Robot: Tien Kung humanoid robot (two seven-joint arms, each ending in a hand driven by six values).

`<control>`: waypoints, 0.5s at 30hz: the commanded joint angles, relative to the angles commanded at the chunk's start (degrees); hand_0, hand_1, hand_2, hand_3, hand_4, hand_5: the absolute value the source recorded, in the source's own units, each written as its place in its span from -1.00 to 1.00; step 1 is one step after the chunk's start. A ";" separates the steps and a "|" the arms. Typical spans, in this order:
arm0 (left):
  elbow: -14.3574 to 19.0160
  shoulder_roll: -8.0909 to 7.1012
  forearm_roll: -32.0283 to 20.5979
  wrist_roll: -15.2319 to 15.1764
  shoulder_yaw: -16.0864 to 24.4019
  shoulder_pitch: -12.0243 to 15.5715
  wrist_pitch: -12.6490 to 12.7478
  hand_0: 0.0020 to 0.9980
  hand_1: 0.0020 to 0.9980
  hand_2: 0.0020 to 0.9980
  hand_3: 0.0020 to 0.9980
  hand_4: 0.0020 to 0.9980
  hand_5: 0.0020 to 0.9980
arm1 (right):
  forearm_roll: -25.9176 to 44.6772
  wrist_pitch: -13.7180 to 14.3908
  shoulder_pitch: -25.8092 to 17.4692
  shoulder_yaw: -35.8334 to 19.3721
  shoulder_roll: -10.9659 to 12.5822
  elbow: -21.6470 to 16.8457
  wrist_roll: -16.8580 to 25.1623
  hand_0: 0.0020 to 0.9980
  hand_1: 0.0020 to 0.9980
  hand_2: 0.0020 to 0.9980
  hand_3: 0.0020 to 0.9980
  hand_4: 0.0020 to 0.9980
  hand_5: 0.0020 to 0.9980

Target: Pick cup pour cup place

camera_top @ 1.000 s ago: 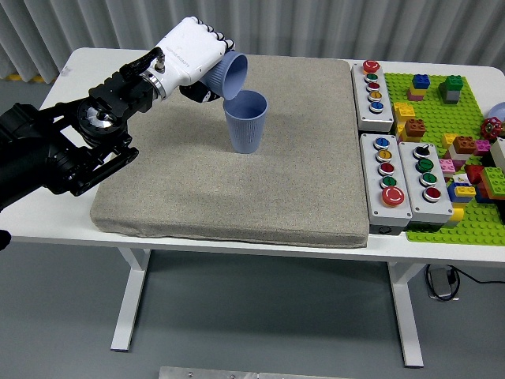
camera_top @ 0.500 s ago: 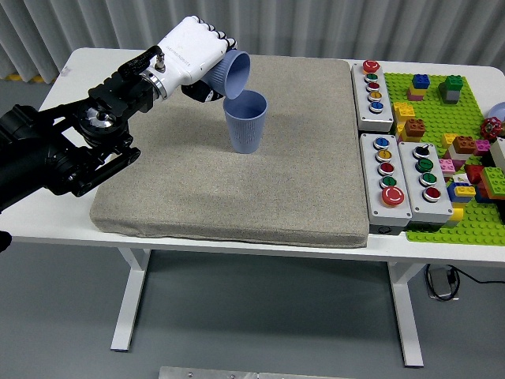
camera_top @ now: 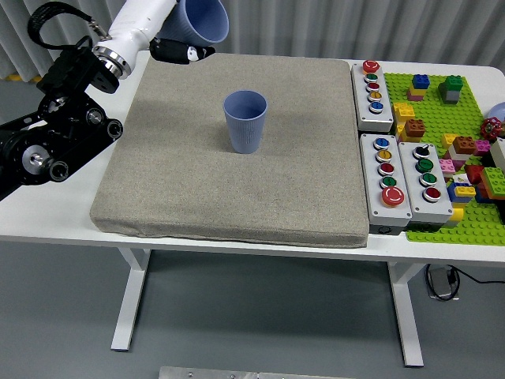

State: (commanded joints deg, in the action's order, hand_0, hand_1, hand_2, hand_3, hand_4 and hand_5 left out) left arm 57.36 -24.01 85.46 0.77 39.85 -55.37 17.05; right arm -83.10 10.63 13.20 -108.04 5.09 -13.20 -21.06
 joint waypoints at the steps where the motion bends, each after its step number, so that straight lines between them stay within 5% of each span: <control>1: 0.48 -0.18 -2.23 -0.08 1.08 0.55 -0.19 -0.20 -0.05 0.07 0.07 0.50 -0.61 | -0.10 -0.01 -0.06 -0.07 -0.03 -0.02 -0.05 0.39 0.33 0.23 0.23 -1.00 -0.36; 8: 4.84 0.15 -16.67 -0.55 10.38 7.31 -0.82 -0.20 -0.05 0.07 0.07 0.50 -0.61 | -1.05 -0.15 -0.87 -0.74 -0.39 -0.17 -0.47 0.39 0.33 0.23 0.23 -1.00 -0.36; 15: 8.09 2.96 -10.95 -0.37 17.25 14.77 2.41 -0.20 -0.05 0.07 0.07 0.50 -0.61 | -2.02 -0.16 -1.59 -1.48 -0.78 -0.39 -0.93 0.39 0.33 0.23 0.23 -1.00 -0.36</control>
State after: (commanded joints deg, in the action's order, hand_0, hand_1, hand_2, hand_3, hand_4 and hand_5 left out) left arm 65.44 -21.05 74.51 0.40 57.10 -40.59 19.46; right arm -85.12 10.47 11.61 -109.52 4.30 -13.59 -22.00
